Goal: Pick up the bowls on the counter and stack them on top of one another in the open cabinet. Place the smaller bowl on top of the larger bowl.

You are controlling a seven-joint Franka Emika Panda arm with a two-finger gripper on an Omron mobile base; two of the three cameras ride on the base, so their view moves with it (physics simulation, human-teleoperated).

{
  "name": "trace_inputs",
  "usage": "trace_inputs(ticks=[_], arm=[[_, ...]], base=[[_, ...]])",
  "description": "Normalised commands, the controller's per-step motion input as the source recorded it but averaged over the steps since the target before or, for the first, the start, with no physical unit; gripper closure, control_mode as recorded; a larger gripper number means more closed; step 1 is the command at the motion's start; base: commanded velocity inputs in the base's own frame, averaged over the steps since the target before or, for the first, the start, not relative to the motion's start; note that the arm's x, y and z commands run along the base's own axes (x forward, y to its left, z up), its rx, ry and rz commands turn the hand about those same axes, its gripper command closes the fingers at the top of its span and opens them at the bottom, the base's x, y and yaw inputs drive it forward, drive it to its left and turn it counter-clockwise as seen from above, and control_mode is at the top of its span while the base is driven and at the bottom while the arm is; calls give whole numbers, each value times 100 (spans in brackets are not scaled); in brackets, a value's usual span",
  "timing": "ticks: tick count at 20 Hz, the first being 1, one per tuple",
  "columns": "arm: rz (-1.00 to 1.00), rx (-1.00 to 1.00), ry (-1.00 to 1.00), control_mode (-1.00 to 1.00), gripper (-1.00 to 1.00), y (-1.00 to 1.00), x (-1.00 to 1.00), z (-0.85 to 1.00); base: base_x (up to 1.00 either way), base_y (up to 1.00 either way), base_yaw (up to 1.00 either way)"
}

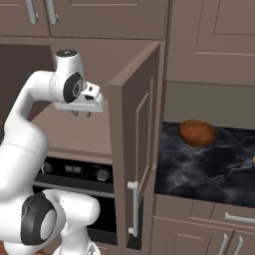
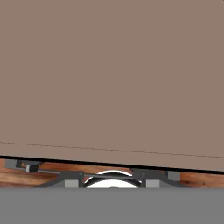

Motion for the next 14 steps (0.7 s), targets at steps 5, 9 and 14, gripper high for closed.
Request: trace_inputs(ticks=[5, 9, 14], arm=[[0, 0, 0, -100, -100, 0, -4, 0], [0, -1, -2, -100, -100, 1, -28, 0], [0, -1, -3, -100, -100, 3, -56, -3]], base=[[0, 0, 0], [0, 0, 0], [0, 0, 0]])
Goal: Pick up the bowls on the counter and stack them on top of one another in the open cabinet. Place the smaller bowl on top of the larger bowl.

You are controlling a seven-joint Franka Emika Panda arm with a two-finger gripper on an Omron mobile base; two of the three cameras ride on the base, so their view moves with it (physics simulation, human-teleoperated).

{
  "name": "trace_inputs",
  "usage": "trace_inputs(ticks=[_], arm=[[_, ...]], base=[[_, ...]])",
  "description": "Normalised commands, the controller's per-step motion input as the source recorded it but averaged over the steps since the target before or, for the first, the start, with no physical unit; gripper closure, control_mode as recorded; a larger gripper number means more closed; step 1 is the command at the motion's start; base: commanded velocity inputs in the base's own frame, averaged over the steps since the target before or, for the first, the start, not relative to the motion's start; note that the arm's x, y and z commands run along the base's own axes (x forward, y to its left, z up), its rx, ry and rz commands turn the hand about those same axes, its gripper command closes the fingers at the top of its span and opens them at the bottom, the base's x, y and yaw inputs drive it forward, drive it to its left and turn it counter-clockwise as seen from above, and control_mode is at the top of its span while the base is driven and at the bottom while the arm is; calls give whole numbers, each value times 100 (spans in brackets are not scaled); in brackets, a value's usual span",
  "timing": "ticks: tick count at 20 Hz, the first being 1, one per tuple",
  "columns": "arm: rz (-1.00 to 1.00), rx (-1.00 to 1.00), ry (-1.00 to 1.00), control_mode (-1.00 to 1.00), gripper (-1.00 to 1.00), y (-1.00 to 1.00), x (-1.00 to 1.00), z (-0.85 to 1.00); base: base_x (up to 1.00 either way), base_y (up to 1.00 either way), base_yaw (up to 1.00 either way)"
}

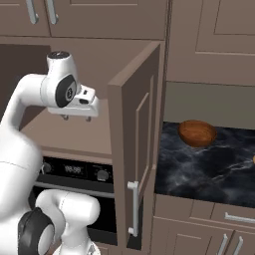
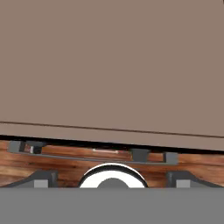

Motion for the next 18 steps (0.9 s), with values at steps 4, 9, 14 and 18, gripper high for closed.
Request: trace_inputs(ticks=[4, 9, 14, 18], arm=[[0, 0, -3, -100, -100, 0, -77, -6], [0, 0, -3, -100, -100, 0, -85, -6], [0, 0, -2, -100, -100, 0, -88, -8], [0, 0, -1, -100, -100, 0, -88, -12]], base=[[0, 0, 0], [0, 0, 0], [0, 0, 0], [0, 0, 0]])
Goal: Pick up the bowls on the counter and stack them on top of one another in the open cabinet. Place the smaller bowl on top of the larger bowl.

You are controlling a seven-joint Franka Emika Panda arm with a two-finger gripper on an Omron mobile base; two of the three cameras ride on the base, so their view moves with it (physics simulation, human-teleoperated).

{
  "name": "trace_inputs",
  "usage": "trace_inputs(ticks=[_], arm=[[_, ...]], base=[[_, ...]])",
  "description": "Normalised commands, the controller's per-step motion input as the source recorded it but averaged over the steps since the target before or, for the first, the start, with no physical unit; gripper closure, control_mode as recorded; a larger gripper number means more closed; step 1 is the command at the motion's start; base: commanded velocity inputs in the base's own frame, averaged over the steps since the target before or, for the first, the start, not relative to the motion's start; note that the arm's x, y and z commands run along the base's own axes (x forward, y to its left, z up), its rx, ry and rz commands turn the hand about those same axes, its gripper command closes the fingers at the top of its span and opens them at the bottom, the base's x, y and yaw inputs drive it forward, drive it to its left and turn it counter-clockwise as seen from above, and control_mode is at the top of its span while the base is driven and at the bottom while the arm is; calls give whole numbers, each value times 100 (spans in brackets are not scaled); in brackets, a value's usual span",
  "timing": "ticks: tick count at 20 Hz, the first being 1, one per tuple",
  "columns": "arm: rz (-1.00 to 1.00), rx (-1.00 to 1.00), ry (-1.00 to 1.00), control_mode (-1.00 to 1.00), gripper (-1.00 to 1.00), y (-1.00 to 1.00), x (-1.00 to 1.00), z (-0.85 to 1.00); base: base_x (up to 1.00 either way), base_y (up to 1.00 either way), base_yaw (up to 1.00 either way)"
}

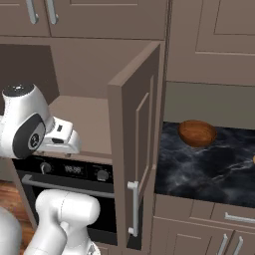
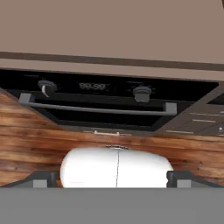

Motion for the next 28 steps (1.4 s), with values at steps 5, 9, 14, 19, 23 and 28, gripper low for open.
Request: trace_inputs(ticks=[5, 9, 14, 19, 23, 28], arm=[[0, 0, -1, -100, -100, 0, -48, -7], [0, 0, 0, 100, -100, 0, 0, 0], [0, 0, 0, 100, -100, 0, 0, 0], [0, 0, 0, 100, -100, 0, 0, 0], [0, 0, 0, 100, -100, 0, 0, 0], [0, 0, 0, 100, -100, 0, 0, 0]], base=[[0, 0, 0], [0, 0, 0], [-52, 0, 0], [-87, 0, 0], [-73, 0, -1], [-17, 0, 0]])
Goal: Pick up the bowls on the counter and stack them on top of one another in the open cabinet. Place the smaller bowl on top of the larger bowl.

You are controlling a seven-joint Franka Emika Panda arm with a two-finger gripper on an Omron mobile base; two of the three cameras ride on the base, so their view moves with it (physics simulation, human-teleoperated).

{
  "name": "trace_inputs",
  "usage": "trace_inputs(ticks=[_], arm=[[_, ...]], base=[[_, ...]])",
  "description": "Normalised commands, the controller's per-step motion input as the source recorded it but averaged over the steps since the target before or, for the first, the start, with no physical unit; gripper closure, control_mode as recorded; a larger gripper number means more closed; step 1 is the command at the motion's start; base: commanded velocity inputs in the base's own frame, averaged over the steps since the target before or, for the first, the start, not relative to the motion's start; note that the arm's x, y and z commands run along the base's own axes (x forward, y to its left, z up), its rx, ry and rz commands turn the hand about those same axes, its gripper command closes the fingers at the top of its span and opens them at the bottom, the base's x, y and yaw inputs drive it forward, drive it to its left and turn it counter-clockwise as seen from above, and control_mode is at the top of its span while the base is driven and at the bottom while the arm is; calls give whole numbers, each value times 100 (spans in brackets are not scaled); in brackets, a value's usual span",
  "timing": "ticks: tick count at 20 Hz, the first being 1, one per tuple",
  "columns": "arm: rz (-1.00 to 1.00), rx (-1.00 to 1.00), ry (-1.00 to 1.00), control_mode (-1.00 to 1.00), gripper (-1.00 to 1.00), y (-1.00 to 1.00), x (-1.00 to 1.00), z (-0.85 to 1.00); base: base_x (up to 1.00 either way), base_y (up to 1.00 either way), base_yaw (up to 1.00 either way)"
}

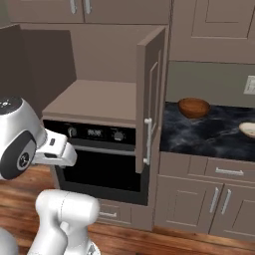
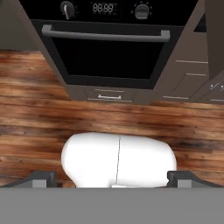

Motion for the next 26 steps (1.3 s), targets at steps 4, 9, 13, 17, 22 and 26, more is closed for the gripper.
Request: trace_inputs(ticks=[4, 9, 13, 17, 22, 26], arm=[[0, 0, 0, 100, -100, 0, 0, 0], [0, 0, 0, 100, -100, 0, 0, 0], [0, 0, 0, 100, -100, 0, 0, 0], [0, 0, 0, 100, -100, 0, 0, 0], [0, 0, 0, 100, -100, 0, 0, 0], [0, 0, 0, 100, -100, 0, 0, 0]], base=[[0, -12, 0], [-8, -60, 0], [-11, -71, 0], [-9, -73, 0], [-7, -77, 0], [-4, -83, 0]])
